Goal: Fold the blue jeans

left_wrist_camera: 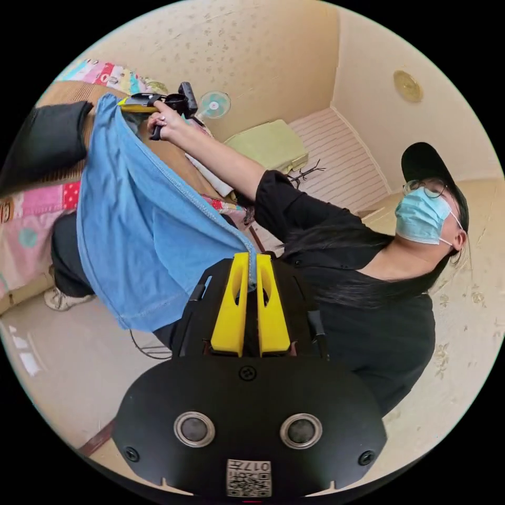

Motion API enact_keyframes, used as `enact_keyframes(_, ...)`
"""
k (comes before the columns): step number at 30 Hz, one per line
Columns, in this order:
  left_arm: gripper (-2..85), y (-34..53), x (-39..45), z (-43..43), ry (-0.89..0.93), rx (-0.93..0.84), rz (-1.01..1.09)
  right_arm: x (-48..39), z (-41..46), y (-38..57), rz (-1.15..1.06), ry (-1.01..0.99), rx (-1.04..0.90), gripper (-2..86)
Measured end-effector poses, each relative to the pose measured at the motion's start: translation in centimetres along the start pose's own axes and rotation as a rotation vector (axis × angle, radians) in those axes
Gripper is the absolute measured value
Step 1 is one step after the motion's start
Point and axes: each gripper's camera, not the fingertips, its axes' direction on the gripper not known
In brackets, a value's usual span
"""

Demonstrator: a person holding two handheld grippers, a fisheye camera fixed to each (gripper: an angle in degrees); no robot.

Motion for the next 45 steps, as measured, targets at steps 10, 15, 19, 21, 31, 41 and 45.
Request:
enact_keyframes(10,1.2,4.8,-9.5,-7.9,0.078,0.191,-0.432,0.6,1.4,24.9,-0.301,-0.373,-0.238,6.3)
enact_keyframes(15,0.9,1.7,-7.2,-8.4,0.082,0.157,-0.45,-1.2,1.6,36.9,-0.438,-0.583,-0.554,7.4)
enact_keyframes(19,0.9,-0.7,-4.0,-9.5,0.051,0.134,-0.432,-0.1,0.2,40.2,-0.365,-0.398,-0.532,9.0)
enact_keyframes(21,0.9,-2.1,-2.1,-10.1,0.029,0.108,-0.439,1.7,1.3,39.9,-0.174,-0.343,-0.61,8.9)
enact_keyframes(31,1.0,-4.5,3.5,-13.4,0.019,0.058,-0.462,5.5,-1.7,41.5,0.011,-0.39,-0.568,7.8)
enact_keyframes(41,0.8,-4.1,7.2,-17.5,0.049,0.054,-0.463,5.9,-11.6,41.2,-0.166,-0.67,-0.511,0.9)
enact_keyframes(45,0.6,-3.3,8.1,-19.5,0.104,0.118,-0.449,7.3,-15.4,42.2,-0.176,-0.46,-0.491,1.2)
